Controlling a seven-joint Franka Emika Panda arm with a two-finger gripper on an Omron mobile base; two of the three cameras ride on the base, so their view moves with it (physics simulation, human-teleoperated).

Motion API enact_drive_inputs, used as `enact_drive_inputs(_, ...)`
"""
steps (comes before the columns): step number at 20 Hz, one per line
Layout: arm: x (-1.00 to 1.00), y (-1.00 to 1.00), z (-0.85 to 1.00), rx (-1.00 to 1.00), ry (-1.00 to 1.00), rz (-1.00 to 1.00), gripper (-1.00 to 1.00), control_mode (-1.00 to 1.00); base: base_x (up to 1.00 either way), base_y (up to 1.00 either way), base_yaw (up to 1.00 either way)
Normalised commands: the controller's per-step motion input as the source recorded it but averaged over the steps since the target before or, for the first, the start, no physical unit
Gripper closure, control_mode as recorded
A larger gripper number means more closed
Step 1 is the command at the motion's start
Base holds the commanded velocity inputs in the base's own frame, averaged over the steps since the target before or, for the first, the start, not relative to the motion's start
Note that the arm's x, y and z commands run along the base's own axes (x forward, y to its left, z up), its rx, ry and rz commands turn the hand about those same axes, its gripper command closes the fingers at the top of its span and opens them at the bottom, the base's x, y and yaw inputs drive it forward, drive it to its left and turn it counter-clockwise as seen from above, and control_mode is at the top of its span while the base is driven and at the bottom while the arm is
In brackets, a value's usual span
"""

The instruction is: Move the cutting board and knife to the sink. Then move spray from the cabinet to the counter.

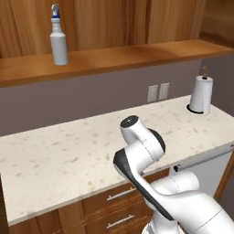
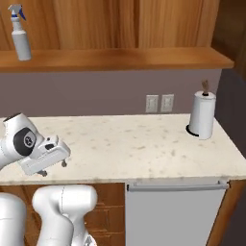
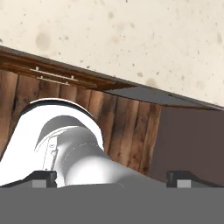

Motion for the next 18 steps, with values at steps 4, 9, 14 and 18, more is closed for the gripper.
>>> enact_drive_inputs(4,0.0,0.0,0.0,0.0,0.0,0.0,-1.0,1.0,0.75,0.0,0.38)
enact_drive_inputs(9,0.0,0.0,0.0,0.0,0.0,0.0,-1.0,1.0,0.67,0.0,0.27)
enact_drive_inputs(14,0.0,0.0,0.0,0.0,0.0,0.0,-1.0,1.0,0.61,-0.01,0.27)
enact_drive_inputs(18,0.0,0.0,0.0,0.0,0.0,0.0,-1.0,1.0,0.48,0.0,0.27)
